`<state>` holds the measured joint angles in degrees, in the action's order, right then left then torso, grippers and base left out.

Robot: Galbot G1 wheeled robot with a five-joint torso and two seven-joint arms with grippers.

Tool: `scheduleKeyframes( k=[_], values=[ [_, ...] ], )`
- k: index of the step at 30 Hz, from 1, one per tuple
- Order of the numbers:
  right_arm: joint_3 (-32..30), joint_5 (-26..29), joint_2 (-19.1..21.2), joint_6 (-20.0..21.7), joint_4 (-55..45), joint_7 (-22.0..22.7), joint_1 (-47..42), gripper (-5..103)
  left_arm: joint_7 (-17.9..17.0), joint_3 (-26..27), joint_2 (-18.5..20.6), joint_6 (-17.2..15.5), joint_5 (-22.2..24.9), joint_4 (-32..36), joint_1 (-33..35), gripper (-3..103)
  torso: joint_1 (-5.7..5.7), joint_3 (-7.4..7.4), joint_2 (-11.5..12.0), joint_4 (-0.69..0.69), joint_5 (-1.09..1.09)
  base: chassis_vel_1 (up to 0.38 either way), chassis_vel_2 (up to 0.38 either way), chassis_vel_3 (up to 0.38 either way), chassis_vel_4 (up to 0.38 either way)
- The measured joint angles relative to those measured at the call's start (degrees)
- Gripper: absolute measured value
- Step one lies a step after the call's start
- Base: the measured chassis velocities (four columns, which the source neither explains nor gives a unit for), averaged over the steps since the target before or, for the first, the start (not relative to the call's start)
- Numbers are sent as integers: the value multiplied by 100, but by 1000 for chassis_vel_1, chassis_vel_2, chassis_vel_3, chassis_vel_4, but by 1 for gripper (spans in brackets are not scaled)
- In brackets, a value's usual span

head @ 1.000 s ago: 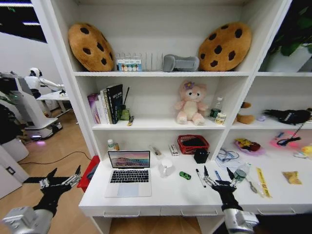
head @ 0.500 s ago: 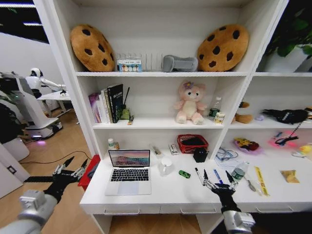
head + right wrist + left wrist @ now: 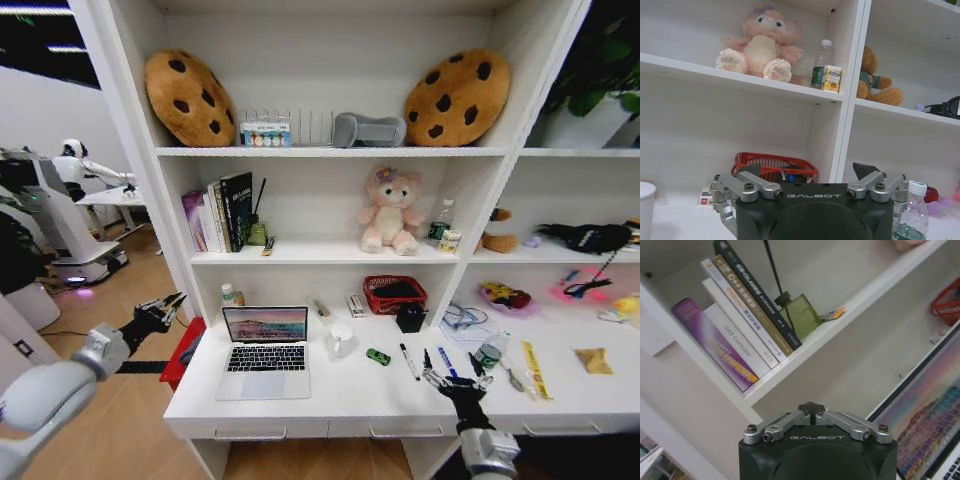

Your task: Organize the objects on the table.

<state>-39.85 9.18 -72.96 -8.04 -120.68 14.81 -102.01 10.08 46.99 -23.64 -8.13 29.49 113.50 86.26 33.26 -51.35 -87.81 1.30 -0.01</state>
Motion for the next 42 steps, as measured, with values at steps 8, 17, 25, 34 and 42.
scheduleKeyframes(
  k=[8,17,25,34,42],
  values=[
    [-58,-115,-159,-78,118,2,-105,100,1221,-2169,616,270,-147,-840,-2298,0,-2,1,0,0,2,0,0,0,0],
    [-129,-119,-190,-92,187,12,-105,100,1602,-4847,-39,282,-396,-1570,-5092,0,-1,0,0,2,0,0,0,0,0],
    [-203,-98,-248,-144,235,20,-141,100,2342,-6445,-523,555,-385,-1938,-6660,0,-1,0,0,2,2,0,0,0,0],
    [-343,-98,-405,-350,332,30,-275,100,2625,-7740,-812,852,-401,-2326,-7768,0,-1,1,0,1,1,0,0,0,0],
    [-549,-49,-451,-471,416,4,-334,100,2832,-8184,-1024,972,-430,-2690,-8312,0,-2,1,-1,0,1,0,0,0,0]
  ],
)
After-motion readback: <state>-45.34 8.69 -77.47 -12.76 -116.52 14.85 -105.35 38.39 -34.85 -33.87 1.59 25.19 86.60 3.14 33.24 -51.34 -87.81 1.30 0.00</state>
